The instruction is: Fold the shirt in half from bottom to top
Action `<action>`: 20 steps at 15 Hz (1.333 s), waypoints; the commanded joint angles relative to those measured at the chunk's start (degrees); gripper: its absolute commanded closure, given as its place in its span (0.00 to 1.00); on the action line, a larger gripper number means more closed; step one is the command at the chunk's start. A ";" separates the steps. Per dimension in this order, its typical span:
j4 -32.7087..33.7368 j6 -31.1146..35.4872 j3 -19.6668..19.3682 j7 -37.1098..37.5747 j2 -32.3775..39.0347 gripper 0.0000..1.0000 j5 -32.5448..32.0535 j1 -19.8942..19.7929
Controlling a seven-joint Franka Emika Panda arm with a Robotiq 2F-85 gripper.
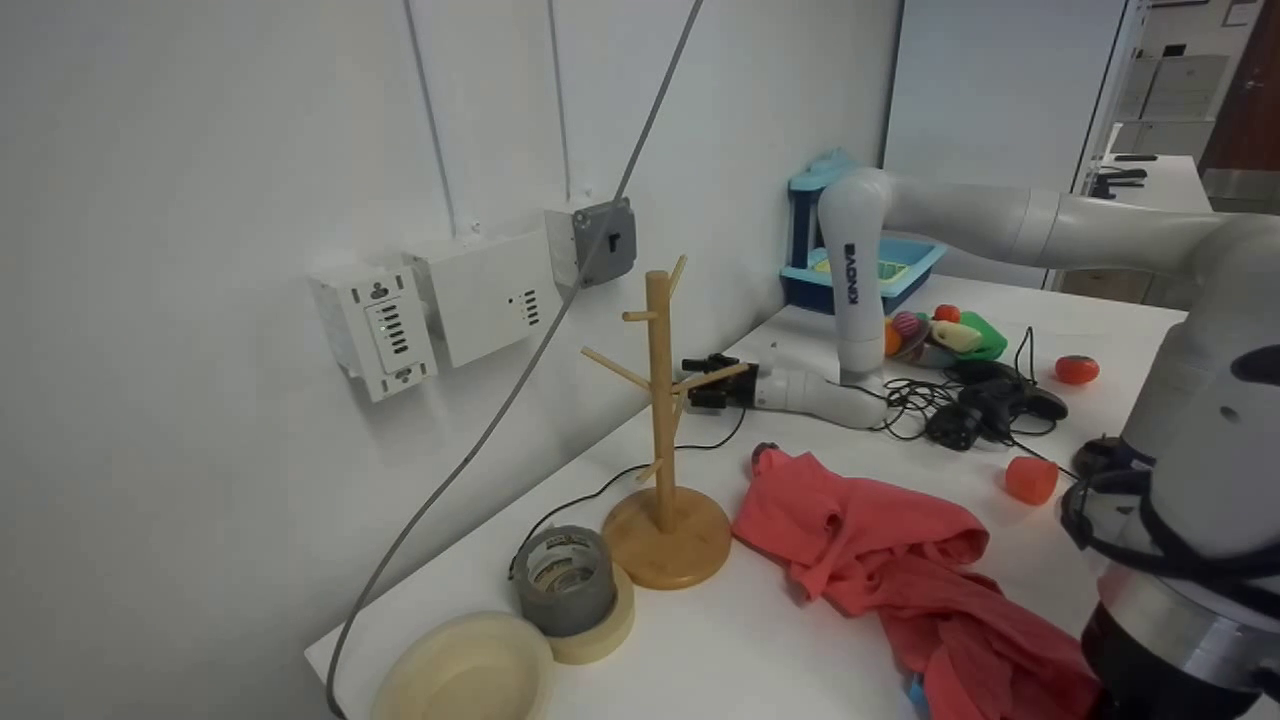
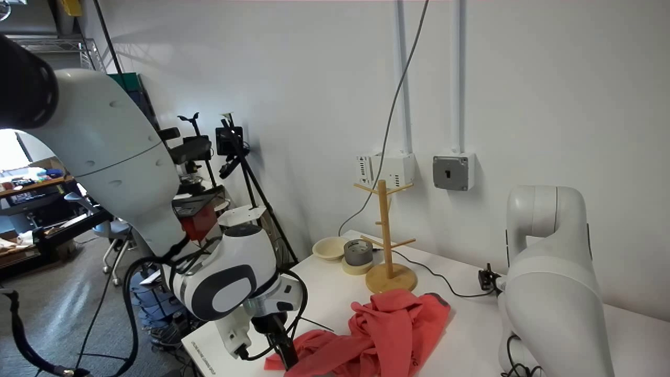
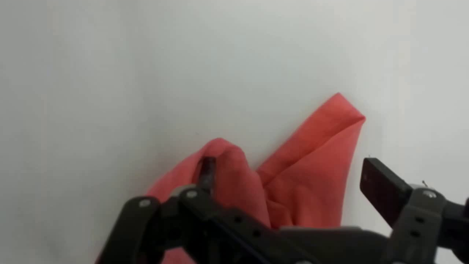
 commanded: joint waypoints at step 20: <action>1.53 -6.35 -6.59 1.01 -0.27 0.97 -1.96 3.69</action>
